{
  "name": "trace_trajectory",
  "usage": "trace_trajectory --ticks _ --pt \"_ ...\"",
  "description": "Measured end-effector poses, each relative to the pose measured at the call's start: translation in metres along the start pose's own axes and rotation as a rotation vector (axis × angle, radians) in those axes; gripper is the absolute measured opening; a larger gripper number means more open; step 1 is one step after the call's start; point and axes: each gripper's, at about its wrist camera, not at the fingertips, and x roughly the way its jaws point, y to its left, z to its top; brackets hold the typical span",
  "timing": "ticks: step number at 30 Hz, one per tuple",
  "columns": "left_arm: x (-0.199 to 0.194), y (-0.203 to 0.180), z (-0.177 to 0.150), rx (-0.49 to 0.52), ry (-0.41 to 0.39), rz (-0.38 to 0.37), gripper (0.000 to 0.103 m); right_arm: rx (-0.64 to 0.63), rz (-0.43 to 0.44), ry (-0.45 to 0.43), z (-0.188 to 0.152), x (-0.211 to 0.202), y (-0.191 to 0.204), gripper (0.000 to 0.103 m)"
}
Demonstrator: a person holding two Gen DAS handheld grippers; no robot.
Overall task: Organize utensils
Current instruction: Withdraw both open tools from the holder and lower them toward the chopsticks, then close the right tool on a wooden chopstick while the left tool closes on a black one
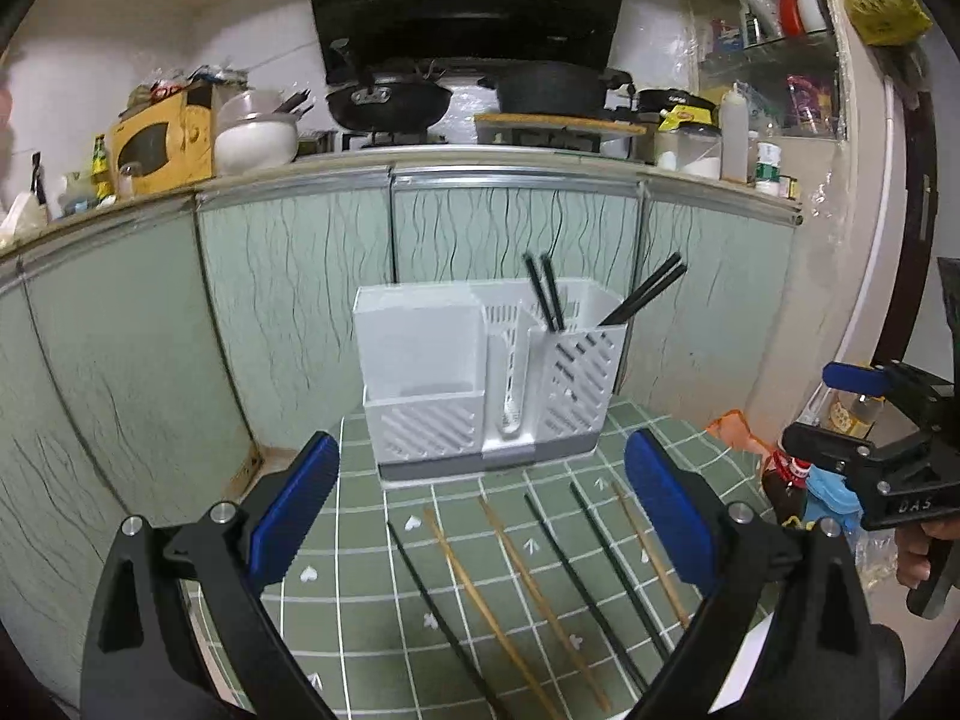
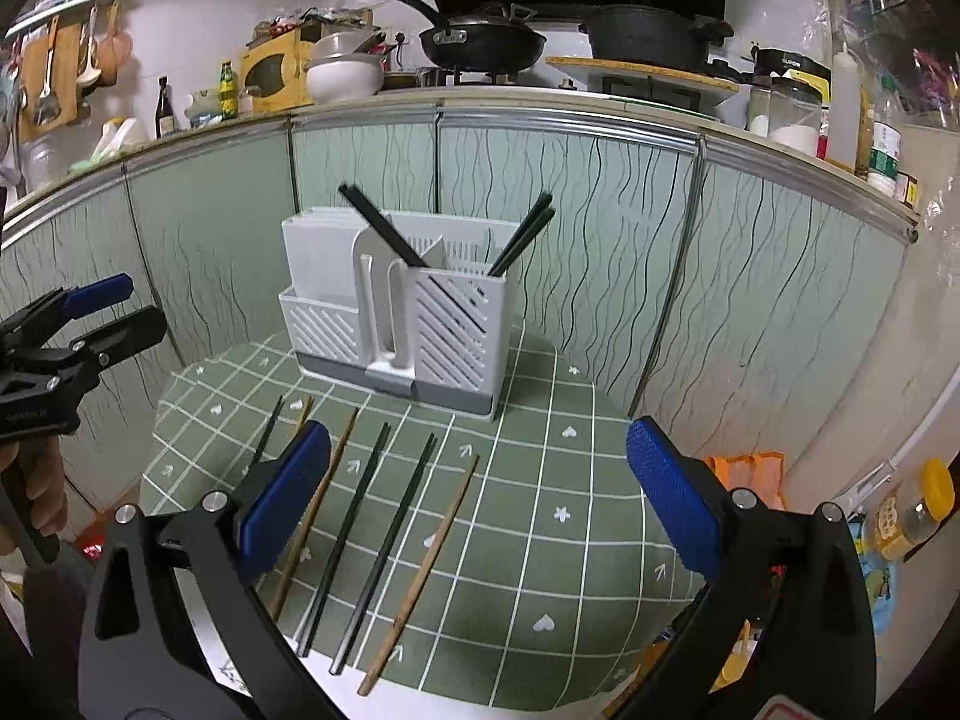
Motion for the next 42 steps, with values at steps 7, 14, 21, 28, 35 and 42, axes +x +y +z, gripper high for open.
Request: trace_trajectory --ticks 7,14,21,28,35,42 --pt "0.004 0.008 -0.030 0.001 0.034 0.030 0.093 0.005 0.000 0.014 -0.031 0.007 0.009 0.095" --pt "0.009 0.023 -0.064 -0.044 0.111 0.058 0.093 0.003 -0.002 0.040 -0.060 0.019 0.019 0.095" --pt "0.009 0.032 -0.094 -0.089 0.141 0.036 0.093 0.029 -0.010 0.053 -0.088 0.025 0.022 0.095" --pt "0.009 0.026 -0.127 -0.053 0.156 0.048 0.093 0.024 -0.026 0.081 -0.113 0.035 0.027 0.095" --pt "0.016 0.017 -0.151 -0.023 0.201 0.079 0.082 0.021 -0.036 0.128 -0.133 0.044 0.027 0.087" --pt "0.023 0.008 -0.164 -0.010 0.216 0.064 0.078 0.028 -0.018 0.181 -0.145 0.054 0.031 0.074"
